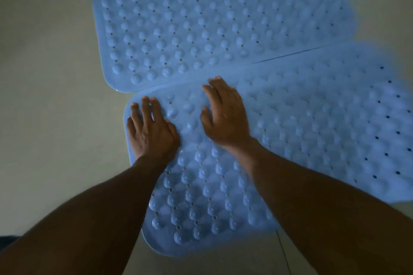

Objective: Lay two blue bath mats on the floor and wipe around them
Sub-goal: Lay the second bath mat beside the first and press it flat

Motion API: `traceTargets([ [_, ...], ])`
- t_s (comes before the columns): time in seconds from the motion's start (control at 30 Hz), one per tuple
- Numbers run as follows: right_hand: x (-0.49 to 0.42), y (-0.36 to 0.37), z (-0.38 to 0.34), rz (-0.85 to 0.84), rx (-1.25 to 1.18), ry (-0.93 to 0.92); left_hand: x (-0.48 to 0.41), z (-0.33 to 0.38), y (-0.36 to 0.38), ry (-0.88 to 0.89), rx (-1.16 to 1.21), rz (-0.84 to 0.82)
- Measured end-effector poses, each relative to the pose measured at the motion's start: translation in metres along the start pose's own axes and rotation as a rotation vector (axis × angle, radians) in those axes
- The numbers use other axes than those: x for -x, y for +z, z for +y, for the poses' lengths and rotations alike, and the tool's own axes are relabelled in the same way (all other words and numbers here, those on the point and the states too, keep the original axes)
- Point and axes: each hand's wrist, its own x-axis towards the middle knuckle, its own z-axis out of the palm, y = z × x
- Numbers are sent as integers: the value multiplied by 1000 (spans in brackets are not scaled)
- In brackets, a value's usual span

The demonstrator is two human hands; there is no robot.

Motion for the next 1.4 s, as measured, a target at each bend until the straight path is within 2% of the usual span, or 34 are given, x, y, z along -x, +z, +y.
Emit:
traceTargets([
  [0.1, 24, -43, 48, -29, 133, 69, 3, 38, -10, 78, 35, 17],
  [0.27, 47, -97, 142, -23, 376, 215, 1, 146, -8, 401, 135, -85],
  [0.4, 26, -112, 191, -2, 436, 289, -23, 209, 8, 593, 97, -122],
  [0.5, 4, -104, 207, 22, 434, 320, -41, 227, 25, 671, 45, -86],
  [0.67, 4, -94, 205, 50, 531, 347, -44, 226, 34, 675, 57, -52],
  [0.87, 0, -97, 201, -43, 493, 445, -43, 226, 34, 671, 144, 13],
  [1.07, 1, -93, 207, 28, 462, 394, -45, 227, 38, 686, 155, 81],
  [1.4, 0, -91, 209, 36, 460, 378, -48, 225, 43, 688, 100, 28],
])
